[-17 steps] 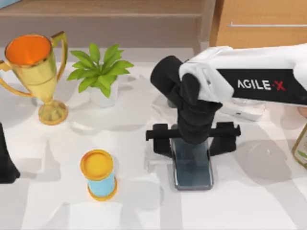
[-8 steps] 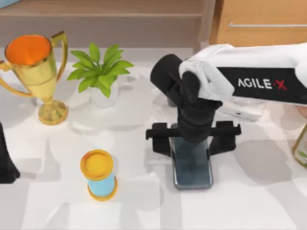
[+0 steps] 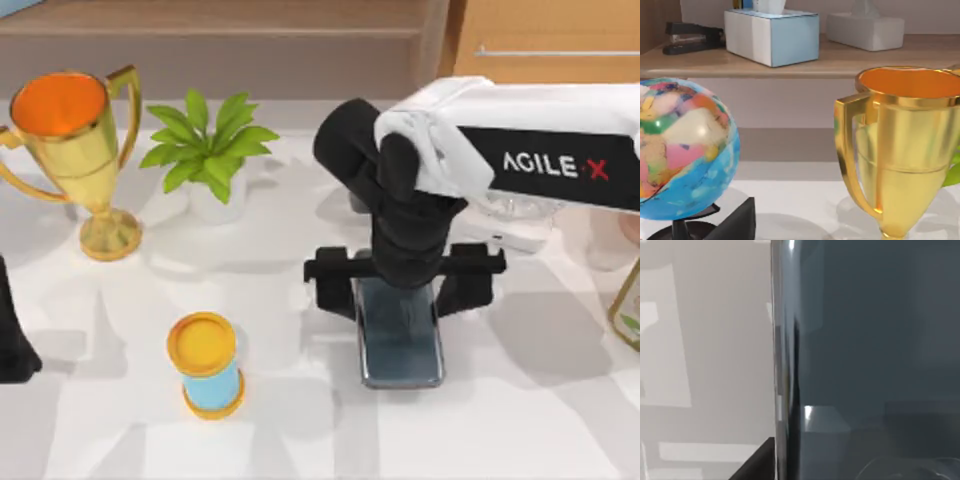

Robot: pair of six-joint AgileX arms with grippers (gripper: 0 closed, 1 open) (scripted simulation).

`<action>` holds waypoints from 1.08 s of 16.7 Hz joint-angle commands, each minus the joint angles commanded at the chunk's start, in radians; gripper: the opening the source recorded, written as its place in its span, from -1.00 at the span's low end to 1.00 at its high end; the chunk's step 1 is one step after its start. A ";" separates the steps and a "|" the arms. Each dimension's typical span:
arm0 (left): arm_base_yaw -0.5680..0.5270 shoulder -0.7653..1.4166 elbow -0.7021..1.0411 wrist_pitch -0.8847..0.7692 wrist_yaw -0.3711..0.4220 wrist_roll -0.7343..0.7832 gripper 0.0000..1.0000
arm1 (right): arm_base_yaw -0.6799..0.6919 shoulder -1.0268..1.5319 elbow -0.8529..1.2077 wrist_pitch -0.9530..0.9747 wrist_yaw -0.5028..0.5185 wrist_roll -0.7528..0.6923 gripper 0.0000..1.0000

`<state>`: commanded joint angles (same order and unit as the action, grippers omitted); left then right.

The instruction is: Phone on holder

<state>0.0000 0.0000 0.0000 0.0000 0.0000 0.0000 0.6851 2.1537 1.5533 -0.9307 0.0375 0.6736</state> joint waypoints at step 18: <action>0.000 0.000 0.000 0.000 0.000 0.000 1.00 | -0.890 -0.420 0.261 -0.088 -0.399 -1.178 -1.00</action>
<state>0.0000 0.0000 0.0000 0.0000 0.0000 0.0000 -0.2050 1.7332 1.8141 -1.0190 -0.3615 -0.5049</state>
